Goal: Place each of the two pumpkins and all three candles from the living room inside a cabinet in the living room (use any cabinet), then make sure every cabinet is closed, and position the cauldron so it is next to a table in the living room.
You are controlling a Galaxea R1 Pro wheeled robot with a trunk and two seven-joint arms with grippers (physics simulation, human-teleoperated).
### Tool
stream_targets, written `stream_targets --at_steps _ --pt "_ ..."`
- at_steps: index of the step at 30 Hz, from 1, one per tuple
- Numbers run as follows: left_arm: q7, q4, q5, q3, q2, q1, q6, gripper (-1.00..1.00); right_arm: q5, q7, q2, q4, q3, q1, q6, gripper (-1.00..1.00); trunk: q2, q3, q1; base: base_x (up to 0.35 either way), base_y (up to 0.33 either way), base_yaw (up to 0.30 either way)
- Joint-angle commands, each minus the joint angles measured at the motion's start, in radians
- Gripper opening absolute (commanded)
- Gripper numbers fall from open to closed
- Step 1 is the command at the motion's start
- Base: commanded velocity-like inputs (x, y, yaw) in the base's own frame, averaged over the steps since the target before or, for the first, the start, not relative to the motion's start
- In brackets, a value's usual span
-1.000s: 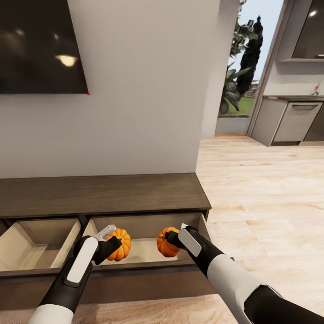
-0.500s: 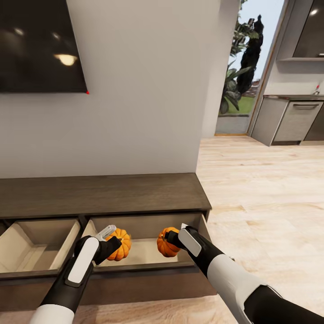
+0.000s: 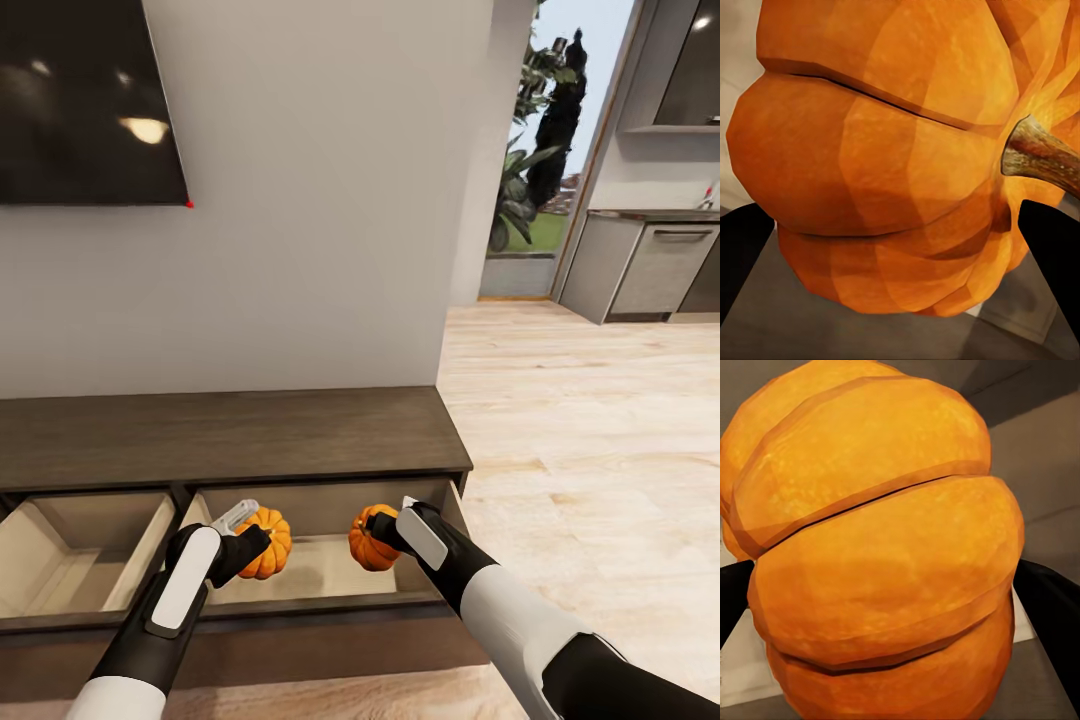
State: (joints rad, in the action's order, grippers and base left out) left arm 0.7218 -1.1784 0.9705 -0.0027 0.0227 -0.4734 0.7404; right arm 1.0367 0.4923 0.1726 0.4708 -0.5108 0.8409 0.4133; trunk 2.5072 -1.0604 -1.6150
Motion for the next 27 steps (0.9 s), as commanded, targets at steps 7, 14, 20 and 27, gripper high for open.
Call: stream_targets --at_steps 7,14,20,27 --pt "0.011 -0.001 0.010 0.000 -0.001 -0.001 0.001 -1.00 0.007 0.008 -0.001 0.002 -0.006 0.001 0.001 -1.00 0.001 -0.009 -0.001 0.000 0.000 0.000" --pt "0.011 -0.001 0.010 0.000 -0.001 -0.001 0.001 -1.00 0.007 0.008 -0.001 0.002 -0.006 0.001 0.001 -1.00 0.003 -0.036 -0.004 0.000 0.000 0.000" --pt "0.011 -0.001 0.010 0.000 0.000 -0.001 0.001 -1.00 0.007 0.008 -0.001 0.002 -0.006 0.001 0.001 -1.00 0.003 -0.047 -0.005 0.000 0.000 0.000" --pt "0.011 -0.001 0.010 0.000 -0.001 -0.001 0.001 -1.00 0.007 0.008 -0.001 0.002 -0.006 0.001 -0.001 -1.00 0.003 -0.047 -0.005 0.000 0.000 0.000"
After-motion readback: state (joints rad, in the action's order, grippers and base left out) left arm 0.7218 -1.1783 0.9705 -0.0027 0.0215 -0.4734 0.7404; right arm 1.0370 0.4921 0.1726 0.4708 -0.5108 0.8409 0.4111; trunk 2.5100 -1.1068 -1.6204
